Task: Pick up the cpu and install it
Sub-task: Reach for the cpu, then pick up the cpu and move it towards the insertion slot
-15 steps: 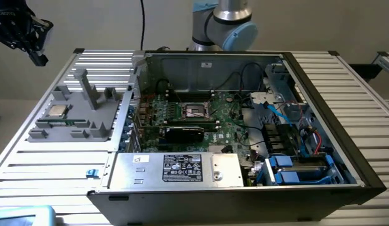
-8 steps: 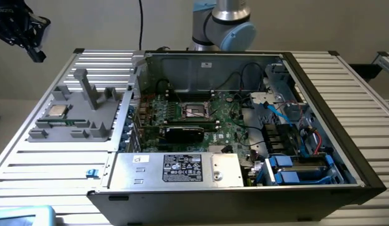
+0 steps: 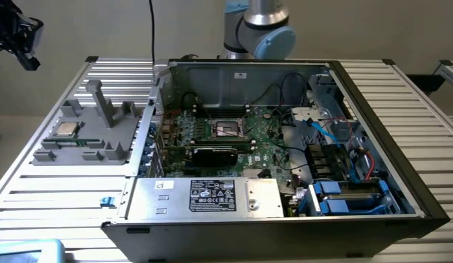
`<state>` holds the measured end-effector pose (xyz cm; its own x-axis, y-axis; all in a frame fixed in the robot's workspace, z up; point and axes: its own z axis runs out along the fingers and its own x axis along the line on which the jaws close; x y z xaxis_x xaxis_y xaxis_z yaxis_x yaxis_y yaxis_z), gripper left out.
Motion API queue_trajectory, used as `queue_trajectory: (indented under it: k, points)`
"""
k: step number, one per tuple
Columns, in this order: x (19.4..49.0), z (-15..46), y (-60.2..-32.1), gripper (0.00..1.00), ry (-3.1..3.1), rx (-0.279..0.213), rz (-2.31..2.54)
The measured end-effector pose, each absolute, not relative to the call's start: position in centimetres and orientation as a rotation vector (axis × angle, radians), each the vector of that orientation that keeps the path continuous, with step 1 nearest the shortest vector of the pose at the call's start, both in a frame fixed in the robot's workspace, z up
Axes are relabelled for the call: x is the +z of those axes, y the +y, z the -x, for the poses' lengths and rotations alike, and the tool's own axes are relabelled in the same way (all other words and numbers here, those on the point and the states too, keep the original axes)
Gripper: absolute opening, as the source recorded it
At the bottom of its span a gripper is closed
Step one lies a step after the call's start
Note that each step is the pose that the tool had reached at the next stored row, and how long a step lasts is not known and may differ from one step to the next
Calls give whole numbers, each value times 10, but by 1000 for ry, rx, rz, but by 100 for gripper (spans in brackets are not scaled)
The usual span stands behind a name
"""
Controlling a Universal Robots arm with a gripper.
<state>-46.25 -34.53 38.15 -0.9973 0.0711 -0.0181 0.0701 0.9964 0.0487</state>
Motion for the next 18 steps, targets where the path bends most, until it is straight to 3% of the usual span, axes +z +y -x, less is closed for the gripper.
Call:
queue_trajectory:
  k: [18]
  points:
    - [377,473,-328,11,3133,75,-111]
